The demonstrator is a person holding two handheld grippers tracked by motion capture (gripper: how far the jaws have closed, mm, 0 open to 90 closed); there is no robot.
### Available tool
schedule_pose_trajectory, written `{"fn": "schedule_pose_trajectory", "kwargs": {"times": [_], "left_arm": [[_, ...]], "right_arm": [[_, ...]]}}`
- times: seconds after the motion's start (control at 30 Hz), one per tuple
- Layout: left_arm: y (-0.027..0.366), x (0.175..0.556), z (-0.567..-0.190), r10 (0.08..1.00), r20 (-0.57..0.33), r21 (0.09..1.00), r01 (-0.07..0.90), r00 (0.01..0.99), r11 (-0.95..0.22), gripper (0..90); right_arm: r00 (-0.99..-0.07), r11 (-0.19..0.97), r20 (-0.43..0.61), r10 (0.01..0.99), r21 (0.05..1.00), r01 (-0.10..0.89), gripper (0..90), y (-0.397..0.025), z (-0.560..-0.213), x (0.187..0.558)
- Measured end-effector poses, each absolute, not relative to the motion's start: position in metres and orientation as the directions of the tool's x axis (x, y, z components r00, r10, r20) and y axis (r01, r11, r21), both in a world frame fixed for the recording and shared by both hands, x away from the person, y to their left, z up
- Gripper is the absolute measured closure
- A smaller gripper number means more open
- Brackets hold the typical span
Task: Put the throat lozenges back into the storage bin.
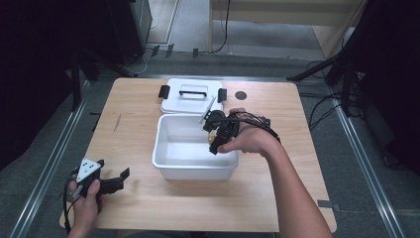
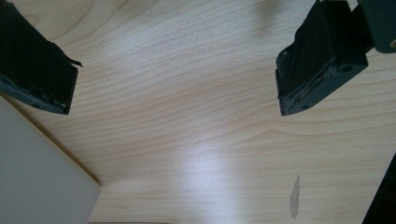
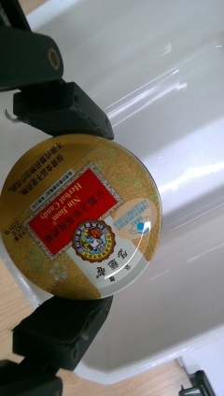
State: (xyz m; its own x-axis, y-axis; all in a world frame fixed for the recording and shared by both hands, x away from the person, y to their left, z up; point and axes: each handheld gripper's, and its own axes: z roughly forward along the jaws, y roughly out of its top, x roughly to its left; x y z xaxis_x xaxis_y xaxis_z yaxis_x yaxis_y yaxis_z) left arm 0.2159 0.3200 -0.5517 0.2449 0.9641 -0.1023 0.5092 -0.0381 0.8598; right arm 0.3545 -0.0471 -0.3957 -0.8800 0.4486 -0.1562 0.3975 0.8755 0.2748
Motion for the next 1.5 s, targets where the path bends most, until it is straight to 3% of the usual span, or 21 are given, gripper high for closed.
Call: {"fn": "schedule_pose_trajectory", "kwargs": {"times": [0.5, 0.93, 1.5], "left_arm": [[0.32, 0.216, -0.552, 0.964, -0.1, 0.859, 0.51, 0.247, -0.042, 0.0], [0.32, 0.216, -0.552, 0.963, -0.099, 0.858, 0.512, 0.249, -0.044, 0.0], [0.32, 0.216, -0.551, 0.963, -0.096, 0.857, 0.513, 0.25, -0.048, 0.0]], "right_arm": [[-0.884, 0.895, -0.206, 0.419, 0.257, 0.364, 20.7, -0.048, -0.424, 0.357], [-0.894, 0.922, -0.232, 0.382, 0.16, 0.353, 20.7, -0.043, -0.442, 0.359], [-0.878, 0.895, -0.215, 0.428, 0.235, 0.379, 15.5, -0.048, -0.432, 0.356]]}}
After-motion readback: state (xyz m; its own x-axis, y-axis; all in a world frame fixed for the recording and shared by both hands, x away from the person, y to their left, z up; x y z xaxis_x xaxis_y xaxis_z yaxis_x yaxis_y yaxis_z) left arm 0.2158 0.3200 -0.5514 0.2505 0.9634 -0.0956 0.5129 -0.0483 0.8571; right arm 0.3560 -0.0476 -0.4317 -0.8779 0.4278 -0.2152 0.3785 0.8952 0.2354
